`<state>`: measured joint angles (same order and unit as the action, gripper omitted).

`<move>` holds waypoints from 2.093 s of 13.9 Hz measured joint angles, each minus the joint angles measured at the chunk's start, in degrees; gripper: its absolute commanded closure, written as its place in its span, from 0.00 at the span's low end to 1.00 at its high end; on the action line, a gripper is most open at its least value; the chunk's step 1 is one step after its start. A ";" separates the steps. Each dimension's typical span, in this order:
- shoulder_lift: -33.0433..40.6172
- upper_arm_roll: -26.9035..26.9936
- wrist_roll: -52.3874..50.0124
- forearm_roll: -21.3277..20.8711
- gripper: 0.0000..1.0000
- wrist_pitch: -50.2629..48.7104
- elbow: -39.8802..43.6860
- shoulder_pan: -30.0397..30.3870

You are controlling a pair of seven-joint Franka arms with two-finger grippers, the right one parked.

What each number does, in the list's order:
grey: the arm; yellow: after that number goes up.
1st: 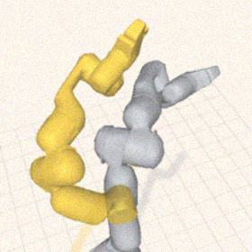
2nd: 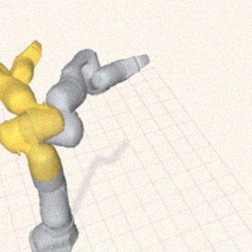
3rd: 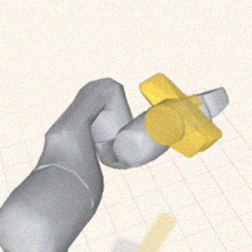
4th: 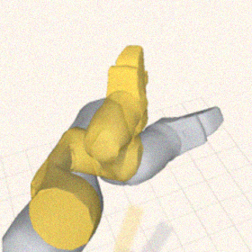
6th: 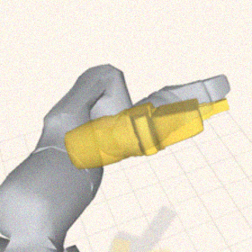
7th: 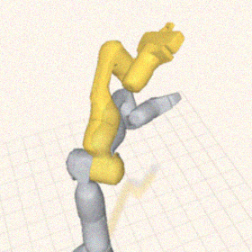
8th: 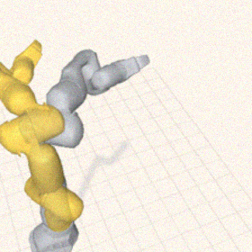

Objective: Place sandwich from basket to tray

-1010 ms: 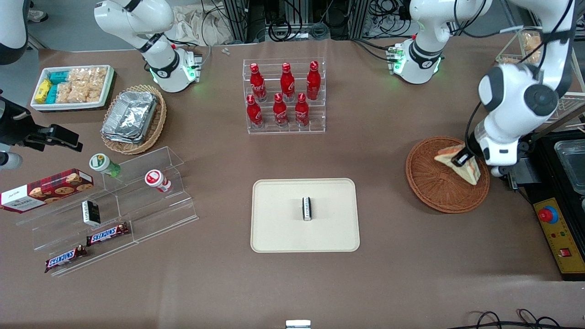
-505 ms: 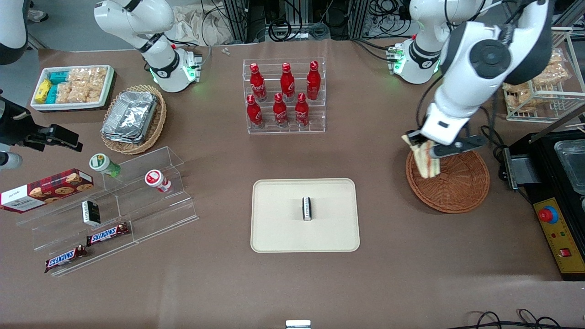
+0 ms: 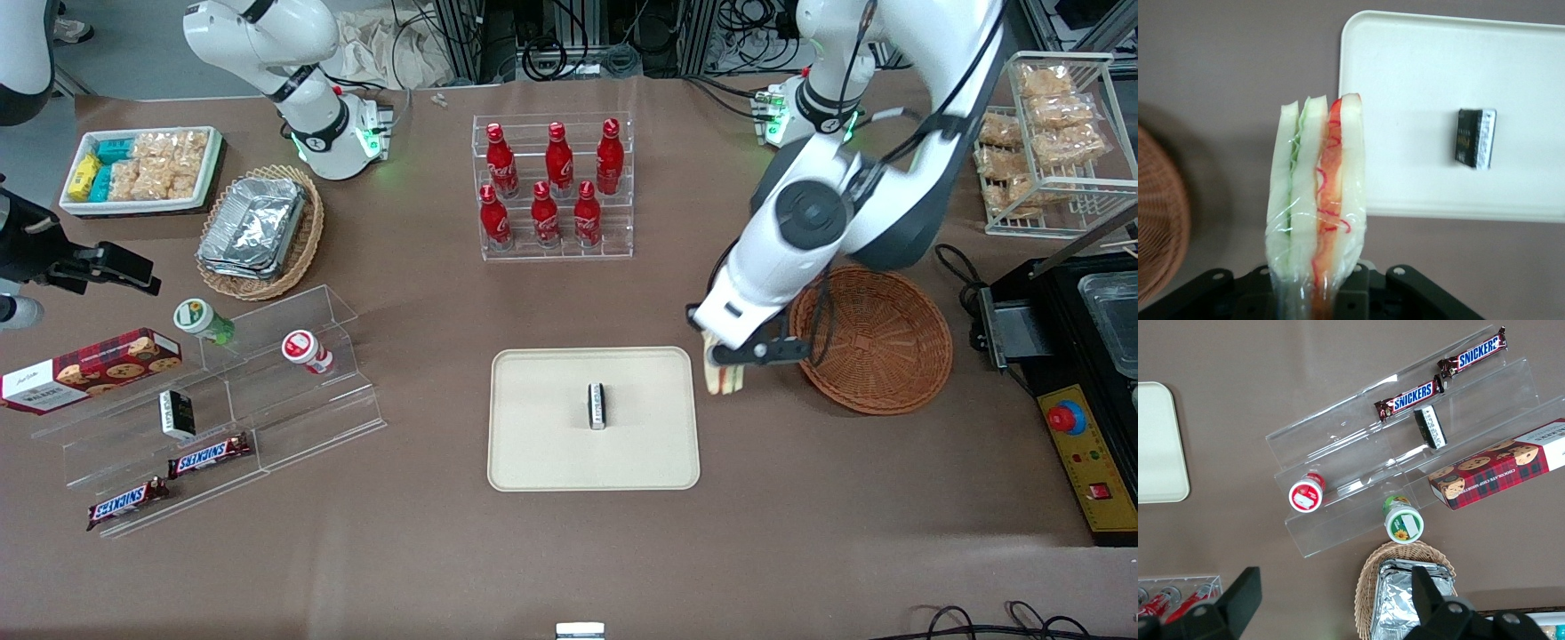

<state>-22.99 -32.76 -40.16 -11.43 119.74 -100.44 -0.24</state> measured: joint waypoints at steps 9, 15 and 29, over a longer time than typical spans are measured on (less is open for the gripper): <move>-20.14 -0.63 -4.29 -16.53 0.83 17.71 2.01 -1.38; -20.67 -0.70 -4.29 -16.61 0.01 17.71 2.65 -1.38; 12.06 3.93 6.37 8.40 0.01 -12.76 4.46 -1.26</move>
<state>-10.93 -28.83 -33.79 -3.03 106.98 -95.98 -1.50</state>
